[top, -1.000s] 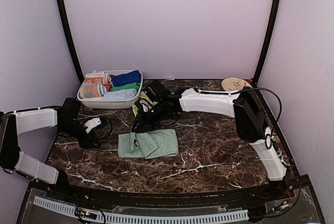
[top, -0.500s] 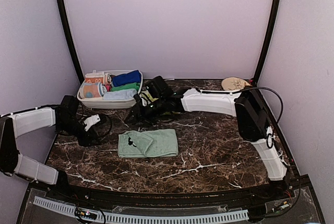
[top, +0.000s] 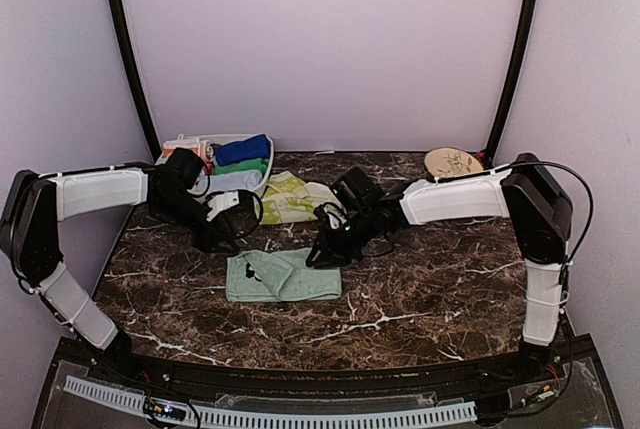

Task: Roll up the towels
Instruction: Fold the towel at the center of the board, then smooth out the towel at the center of the board.

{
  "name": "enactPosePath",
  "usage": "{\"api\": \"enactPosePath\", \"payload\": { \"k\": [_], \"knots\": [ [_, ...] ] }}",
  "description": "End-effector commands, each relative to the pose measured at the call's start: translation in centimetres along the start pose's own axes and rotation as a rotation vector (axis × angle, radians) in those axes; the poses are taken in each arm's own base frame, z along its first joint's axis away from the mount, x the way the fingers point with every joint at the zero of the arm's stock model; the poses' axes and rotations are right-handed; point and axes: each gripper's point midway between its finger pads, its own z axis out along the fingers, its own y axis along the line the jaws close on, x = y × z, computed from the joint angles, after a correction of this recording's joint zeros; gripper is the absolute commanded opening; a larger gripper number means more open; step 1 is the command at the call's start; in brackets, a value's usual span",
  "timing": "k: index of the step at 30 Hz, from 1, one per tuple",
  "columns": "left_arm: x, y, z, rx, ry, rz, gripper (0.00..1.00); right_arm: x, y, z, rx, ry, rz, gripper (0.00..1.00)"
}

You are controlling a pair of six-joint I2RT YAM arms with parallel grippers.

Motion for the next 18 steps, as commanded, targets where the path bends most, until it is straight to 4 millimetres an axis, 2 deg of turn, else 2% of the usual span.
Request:
{"api": "enactPosePath", "payload": {
  "k": [1, 8, 15, 18],
  "knots": [
    [-2.3, 0.1, 2.0, 0.024, 0.031, 0.139, 0.53, -0.3, 0.2, -0.7, -0.017, -0.041, -0.02, 0.14],
    [-2.3, -0.8, 5.4, 0.06, 0.139, 0.322, 0.54, 0.8, -0.9, 0.3, -0.003, -0.024, 0.001, 0.08],
    [-2.1, -1.1, 6.2, 0.061, 0.195, 0.428, 0.52, 0.2, -1.1, 1.0, -0.014, -0.028, 0.001, 0.05],
    [-1.6, -1.4, 6.5, 0.069, 0.231, 0.459, 0.49, -0.2, -1.1, 1.1, -0.022, -0.026, -0.004, 0.04]
  ]
}}
